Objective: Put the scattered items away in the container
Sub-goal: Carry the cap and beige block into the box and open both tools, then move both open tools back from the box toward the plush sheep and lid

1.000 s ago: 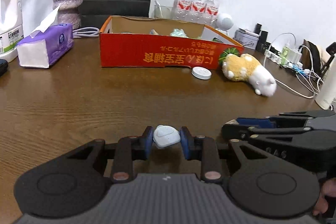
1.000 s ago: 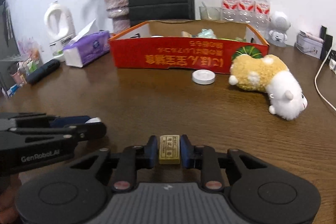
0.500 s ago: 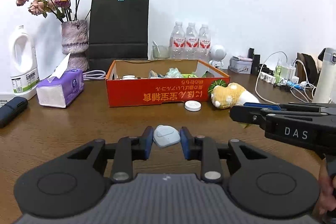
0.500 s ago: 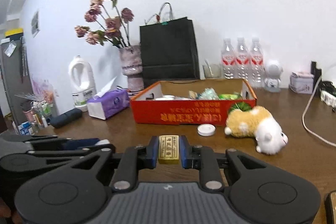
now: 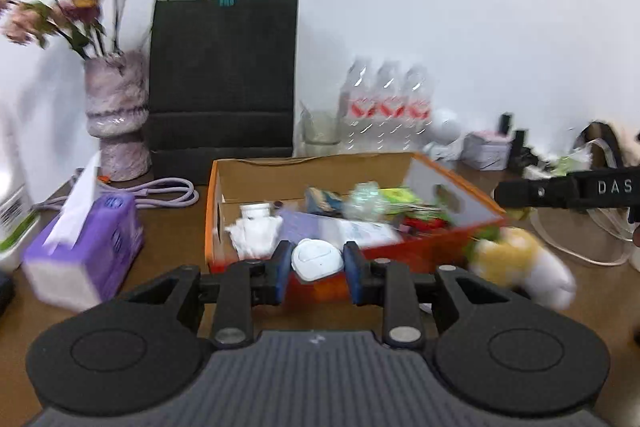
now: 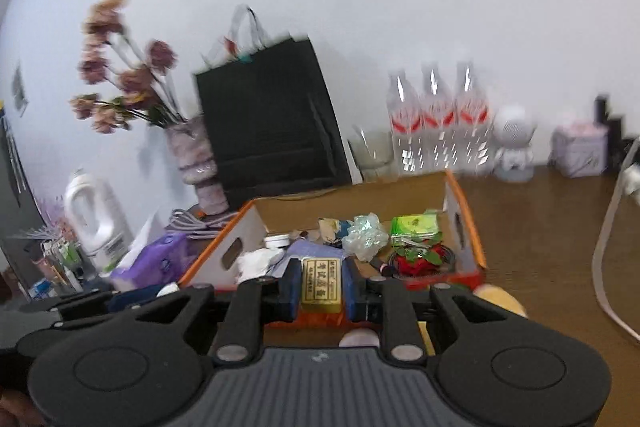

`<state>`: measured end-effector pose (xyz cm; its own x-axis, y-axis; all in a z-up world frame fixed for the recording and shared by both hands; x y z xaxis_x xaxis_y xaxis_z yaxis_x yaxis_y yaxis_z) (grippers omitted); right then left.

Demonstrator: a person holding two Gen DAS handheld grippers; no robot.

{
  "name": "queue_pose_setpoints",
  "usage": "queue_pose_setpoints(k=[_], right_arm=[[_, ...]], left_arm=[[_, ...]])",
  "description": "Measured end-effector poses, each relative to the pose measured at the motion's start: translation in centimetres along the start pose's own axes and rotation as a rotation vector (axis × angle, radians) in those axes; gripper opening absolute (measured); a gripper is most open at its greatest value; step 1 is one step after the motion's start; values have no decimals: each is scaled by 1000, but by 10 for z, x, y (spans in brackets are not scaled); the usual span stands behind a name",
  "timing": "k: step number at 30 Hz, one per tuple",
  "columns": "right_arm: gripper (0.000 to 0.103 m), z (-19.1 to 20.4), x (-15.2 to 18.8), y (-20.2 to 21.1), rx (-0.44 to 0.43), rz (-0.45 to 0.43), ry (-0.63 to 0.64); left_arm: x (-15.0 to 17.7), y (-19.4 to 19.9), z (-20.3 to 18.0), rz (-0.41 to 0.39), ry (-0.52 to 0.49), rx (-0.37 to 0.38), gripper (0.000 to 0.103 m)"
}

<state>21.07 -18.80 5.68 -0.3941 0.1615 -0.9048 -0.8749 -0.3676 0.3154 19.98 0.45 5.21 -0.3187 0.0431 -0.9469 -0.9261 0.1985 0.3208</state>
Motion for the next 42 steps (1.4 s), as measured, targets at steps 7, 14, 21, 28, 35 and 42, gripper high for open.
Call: queue_pose_setpoints(k=[7, 14, 21, 28, 35, 42], right_arm=[[20, -44, 16, -128, 100, 294, -71], [23, -46, 51, -157, 88, 422, -114], [56, -41, 28, -140, 118, 399, -114], [72, -36, -28, -104, 190, 364, -13], [89, -3, -64, -31, 164, -57, 128], [93, 8, -24, -5, 138, -155, 161]], left_arm=[[2, -98, 44, 213, 34, -22, 29], [21, -123, 48, 245, -108, -7, 30], [7, -112, 43, 275, -23, 23, 76], [-27, -87, 42, 367, 82, 21, 100], [-61, -22, 29, 25, 13, -189, 103], [-36, 22, 3, -201, 39, -176, 103]])
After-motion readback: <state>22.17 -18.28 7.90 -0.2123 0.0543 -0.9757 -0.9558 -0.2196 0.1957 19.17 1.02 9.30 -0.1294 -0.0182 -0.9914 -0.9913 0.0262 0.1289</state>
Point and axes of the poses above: each gripper's, at about its wrist camera, not at the fingertips, and y roughly against the way its jaws point, z to its left, x to its underside, the point moved 9 cm from there along -y, roughly the way its jaws point, and after that the axes turned 8 degrees about -z, right-handed, at the moved point
